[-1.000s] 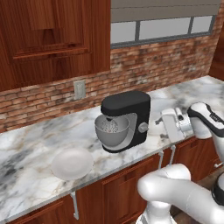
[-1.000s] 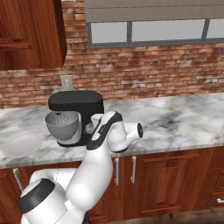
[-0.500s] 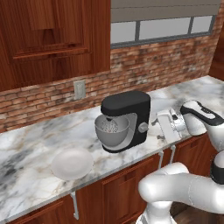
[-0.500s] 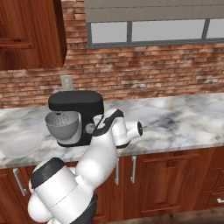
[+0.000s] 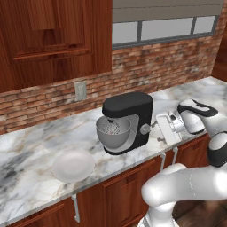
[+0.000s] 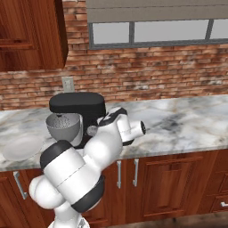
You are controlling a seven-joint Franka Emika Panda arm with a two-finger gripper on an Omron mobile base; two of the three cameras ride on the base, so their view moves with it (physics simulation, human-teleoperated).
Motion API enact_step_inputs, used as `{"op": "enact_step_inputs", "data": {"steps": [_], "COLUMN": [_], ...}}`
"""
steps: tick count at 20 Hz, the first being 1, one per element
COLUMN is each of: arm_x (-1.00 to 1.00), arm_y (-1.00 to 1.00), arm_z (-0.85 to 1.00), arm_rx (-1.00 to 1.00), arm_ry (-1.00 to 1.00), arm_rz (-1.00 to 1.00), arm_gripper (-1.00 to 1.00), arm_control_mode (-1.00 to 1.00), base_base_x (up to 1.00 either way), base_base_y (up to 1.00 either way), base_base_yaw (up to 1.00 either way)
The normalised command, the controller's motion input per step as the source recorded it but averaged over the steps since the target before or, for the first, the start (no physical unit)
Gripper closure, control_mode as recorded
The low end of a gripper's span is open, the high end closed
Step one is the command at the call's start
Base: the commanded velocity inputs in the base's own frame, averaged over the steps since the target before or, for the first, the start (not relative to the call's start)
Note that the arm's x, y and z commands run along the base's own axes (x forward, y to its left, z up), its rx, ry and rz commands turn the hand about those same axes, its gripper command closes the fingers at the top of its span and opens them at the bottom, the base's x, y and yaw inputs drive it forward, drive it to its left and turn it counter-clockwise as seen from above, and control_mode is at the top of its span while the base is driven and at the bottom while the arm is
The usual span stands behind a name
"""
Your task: Add butter and sugar cubes to the stand mixer bowl and then turn on the stand mixer to begin making frosting.
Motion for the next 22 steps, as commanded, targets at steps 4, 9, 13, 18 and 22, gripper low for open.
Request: {"op": "enact_step_inputs", "data": {"steps": [4,9,13,18,22], "arm_x": [0.00,0.00,0.00,-0.11,-0.04], "arm_y": [0.00,0.00,0.12,0.26,0.17], "arm_z": [-0.19,-0.06,0.00,0.00,0.00], "arm_rx": [0.00,0.00,-0.01,-0.04,-0.05], "arm_ry": [0.05,0.01,0.00,0.00,0.00], "arm_rz": [0.00,0.00,0.00,0.00,0.00], "arm_gripper": [-1.00,-1.00,-1.00,-1.00,-1.00], "arm_control_mode": [-1.00,-1.00,-1.00,-1.00,-1.00], "base_base_x": [0.00,0.00,0.00,0.00,0.00], "base_base_y": [0.00,0.00,0.00,0.00,0.00], "base_base_yaw": [0.00,0.00,0.00,0.00,0.00]}}
